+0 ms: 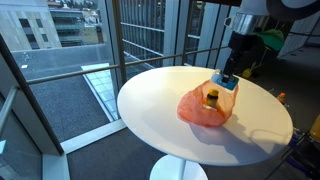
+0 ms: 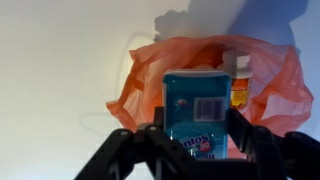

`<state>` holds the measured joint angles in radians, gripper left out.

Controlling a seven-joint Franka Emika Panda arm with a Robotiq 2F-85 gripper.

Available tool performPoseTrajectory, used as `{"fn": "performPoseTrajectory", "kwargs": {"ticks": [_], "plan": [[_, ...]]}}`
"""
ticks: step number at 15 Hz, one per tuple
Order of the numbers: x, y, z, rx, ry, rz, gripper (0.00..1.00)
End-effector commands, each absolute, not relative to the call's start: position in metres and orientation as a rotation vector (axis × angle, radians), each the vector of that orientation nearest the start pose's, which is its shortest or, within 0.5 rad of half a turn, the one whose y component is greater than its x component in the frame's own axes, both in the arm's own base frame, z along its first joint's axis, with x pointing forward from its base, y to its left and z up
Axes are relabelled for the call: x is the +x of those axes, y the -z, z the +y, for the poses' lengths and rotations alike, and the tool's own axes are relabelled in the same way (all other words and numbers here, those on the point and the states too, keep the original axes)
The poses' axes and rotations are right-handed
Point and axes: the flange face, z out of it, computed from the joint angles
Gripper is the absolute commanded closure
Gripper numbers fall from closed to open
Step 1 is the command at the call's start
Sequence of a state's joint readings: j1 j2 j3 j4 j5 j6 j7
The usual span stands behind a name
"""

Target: Place the blue and white item in the plastic

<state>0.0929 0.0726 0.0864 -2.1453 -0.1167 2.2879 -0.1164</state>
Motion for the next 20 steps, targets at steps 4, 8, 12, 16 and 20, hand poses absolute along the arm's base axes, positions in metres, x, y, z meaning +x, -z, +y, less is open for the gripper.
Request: {"fn": "performPoseTrajectory", "kwargs": {"ticks": [4,8,12,16,20], "plan": [[0.549,-0.344,0.105,-3.165,0.005,-0.647,0.61],[0.55,-0.334,0.102,-3.162,-0.035,-0.644,0.02],[0.549,-0.338,0.096,-3.16,-0.042,-0.637,0.0],[0.547,-0.348,0.078,-3.157,-0.087,-0.595,0.0],[0.538,-0.358,0.057,-3.158,-0.144,-0.583,0.0]]}}
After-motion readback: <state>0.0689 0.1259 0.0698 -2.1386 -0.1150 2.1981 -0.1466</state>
